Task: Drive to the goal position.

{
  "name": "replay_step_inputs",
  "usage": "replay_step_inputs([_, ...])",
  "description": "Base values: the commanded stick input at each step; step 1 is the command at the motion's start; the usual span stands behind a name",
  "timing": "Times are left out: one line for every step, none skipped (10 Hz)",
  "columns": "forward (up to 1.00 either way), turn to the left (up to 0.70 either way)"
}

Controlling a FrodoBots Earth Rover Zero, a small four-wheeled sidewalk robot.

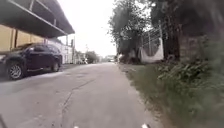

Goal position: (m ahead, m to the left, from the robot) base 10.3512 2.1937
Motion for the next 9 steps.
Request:
replay_step_inputs([1.00,-0.07])
replay_step_inputs([1.00,-0.05])
replay_step_inputs([1.00,-0.04])
replay_step_inputs([1.00,-0.04])
replay_step_inputs([1.00,-0.04])
replay_step_inputs([1.00,-0.05])
replay_step_inputs([1.00,-0.07])
replay_step_inputs([1.00,-0.08])
replay_step_inputs([1.00,-0.08])
